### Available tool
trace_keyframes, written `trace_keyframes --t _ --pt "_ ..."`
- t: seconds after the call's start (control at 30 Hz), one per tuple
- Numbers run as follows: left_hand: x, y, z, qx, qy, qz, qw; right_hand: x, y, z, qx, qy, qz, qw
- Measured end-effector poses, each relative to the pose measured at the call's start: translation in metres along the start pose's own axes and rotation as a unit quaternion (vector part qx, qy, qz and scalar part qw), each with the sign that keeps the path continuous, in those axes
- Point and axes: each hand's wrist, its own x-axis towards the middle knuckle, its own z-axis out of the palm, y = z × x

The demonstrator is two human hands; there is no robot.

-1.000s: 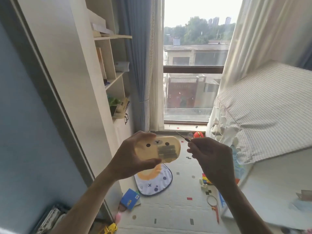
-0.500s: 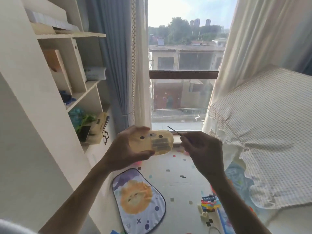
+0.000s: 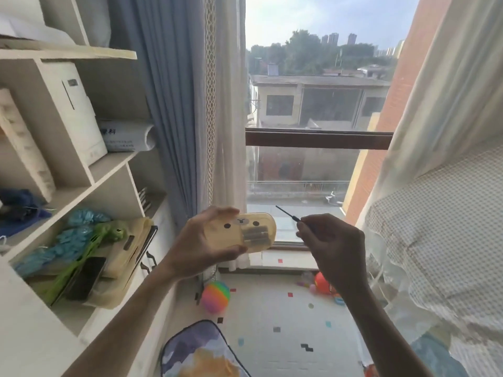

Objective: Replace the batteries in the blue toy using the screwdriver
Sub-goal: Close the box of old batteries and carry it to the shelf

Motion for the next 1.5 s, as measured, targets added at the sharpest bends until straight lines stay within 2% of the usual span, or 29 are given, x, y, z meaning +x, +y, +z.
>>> trace_keyframes --t 0.23,0.57,0.87,1.07,1.2,1.33,1.4,1.5 --pt "0.143 -0.061 -0.008 0.007 0.045 -0.047 0.998 0.165 0.057 0.069 0.036 -0.059 -0.014 0.998" --pt "0.299 -0.172 -0.055 0.021 0.110 -0.080 0.990 0.342 0.120 0.208 0.059 -0.114 -0.031 0.991" --pt "0.364 -0.257 -0.164 0.058 0.213 -0.139 0.965 0.468 0.095 0.394 0.115 -0.221 -0.102 0.963" --pt "0.329 -0.276 -0.228 0.149 0.331 -0.238 0.901 0.494 0.056 0.518 0.200 -0.357 -0.173 0.896" --pt "0.295 -0.275 -0.250 0.203 0.420 -0.309 0.829 0.486 0.025 0.586 0.255 -0.463 -0.187 0.828" --pt "0.259 -0.272 -0.266 0.246 0.476 -0.382 0.753 0.469 -0.001 0.637 0.262 -0.540 -0.230 0.766" --pt "0.245 -0.275 -0.274 0.255 0.488 -0.421 0.721 0.458 -0.012 0.661 0.248 -0.554 -0.255 0.753" --pt "0.237 -0.284 -0.284 0.254 0.478 -0.461 0.703 0.436 -0.023 0.693 0.225 -0.549 -0.288 0.751"
